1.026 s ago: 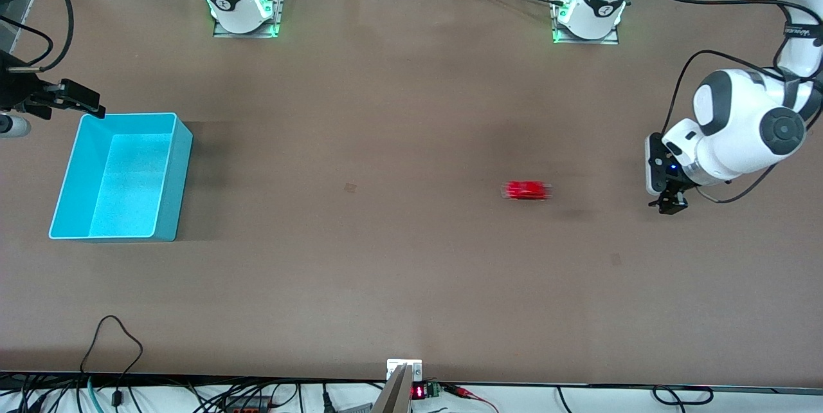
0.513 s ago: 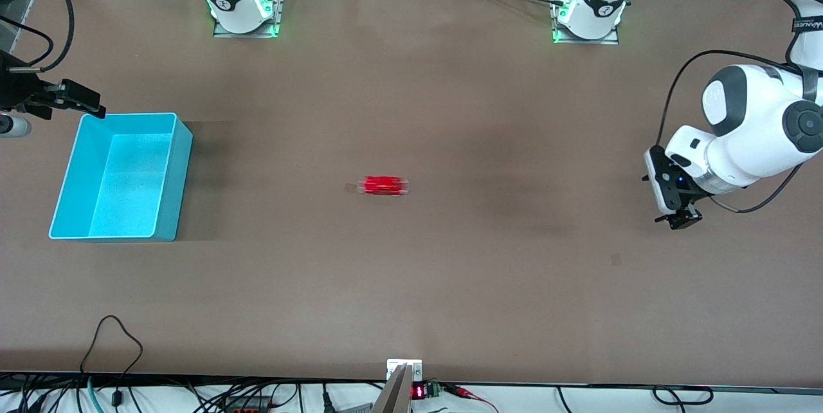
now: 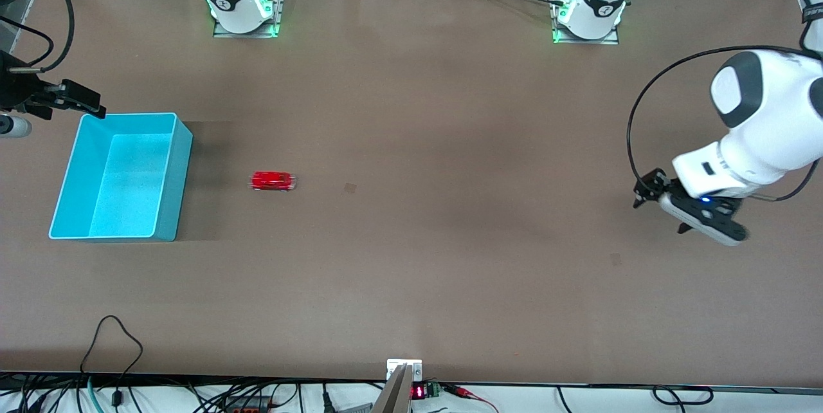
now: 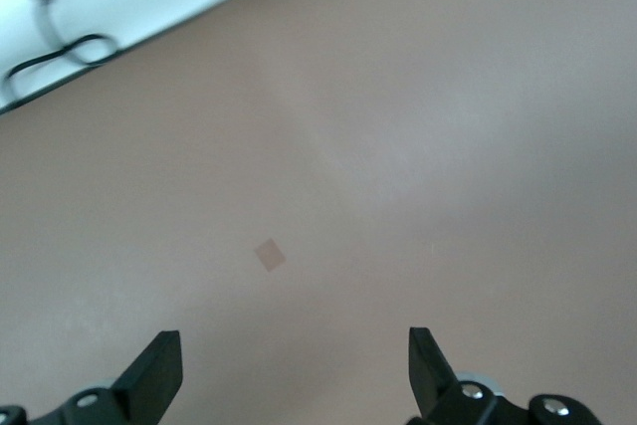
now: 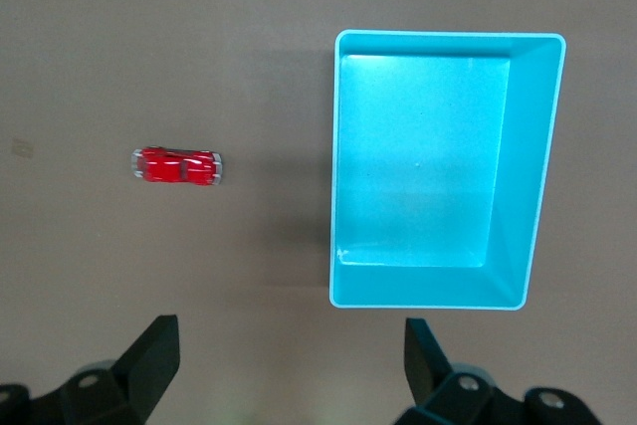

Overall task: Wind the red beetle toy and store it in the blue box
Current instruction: 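Open the left gripper to release the car and raise it, then reach the right gripper toward the car while the left gripper retracts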

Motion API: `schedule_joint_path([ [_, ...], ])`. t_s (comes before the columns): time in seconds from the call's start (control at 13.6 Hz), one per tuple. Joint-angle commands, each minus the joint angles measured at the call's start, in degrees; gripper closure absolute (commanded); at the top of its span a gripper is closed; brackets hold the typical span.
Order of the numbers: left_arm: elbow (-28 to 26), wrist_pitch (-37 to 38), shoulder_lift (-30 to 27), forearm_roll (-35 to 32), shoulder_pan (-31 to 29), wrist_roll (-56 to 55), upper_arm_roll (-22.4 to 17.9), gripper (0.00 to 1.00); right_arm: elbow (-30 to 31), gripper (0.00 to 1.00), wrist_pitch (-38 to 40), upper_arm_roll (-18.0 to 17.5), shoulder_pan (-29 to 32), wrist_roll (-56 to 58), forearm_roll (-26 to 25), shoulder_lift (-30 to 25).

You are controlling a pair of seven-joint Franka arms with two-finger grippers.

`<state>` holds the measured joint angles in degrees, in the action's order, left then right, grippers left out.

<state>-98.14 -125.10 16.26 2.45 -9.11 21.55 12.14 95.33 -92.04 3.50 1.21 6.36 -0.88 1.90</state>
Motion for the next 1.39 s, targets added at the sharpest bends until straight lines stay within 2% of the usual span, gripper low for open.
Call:
schedule_joint_path([
  [0.0,3.99,5.37,0.18,0.28,0.41,-11.33,-0.80,0.00,-0.14,0.00,0.29,-0.33,0.38,0.06,0.26,0.03],
  [0.22,11.19,16.88,0.17,0.37,2.68,-17.58,-5.00,0.00,-0.05,0.00,0.20,-0.33,0.47,-0.03,0.79,0.81],
  [0.37,14.53,21.55,-0.53,0.63,6.89,-17.95,-10.18,0.00,0.30,0.00,0.29,-0.33,-0.67,0.06,0.61,1.08],
  [0.44,15.42,23.48,-1.49,0.80,7.70,-18.30,-11.34,0.00,0.30,0.00,0.29,-0.33,-1.11,-0.03,0.70,1.26],
  [0.73,18.24,30.25,-4.82,0.72,7.09,-24.46,-11.26,0.00,0.39,0.00,0.55,-0.33,-2.87,-0.03,0.70,1.61],
  [0.95,15.96,30.54,-7.90,0.63,7.09,-25.24,-11.00,0.00,0.39,0.00,0.99,-0.33,-4.89,0.67,0.26,2.40],
  [1.1,11.33,29.92,-11.58,0.72,7.00,-25.51,-10.91,0.00,0.91,0.00,0.81,-0.33,-5.42,1.02,0.17,3.63],
  [1.17,7.91,27.05,-13.69,0.72,6.91,-25.51,-10.91,0.00,1.87,0.00,0.12,-0.42,-5.34,1.89,0.17,3.72],
  [1.32,3.93,25.87,-16.52,0.72,6.74,-25.51,-10.91,0.00,5.64,0.00,-2.33,-1.12,-5.08,7.15,0.09,3.81],
])
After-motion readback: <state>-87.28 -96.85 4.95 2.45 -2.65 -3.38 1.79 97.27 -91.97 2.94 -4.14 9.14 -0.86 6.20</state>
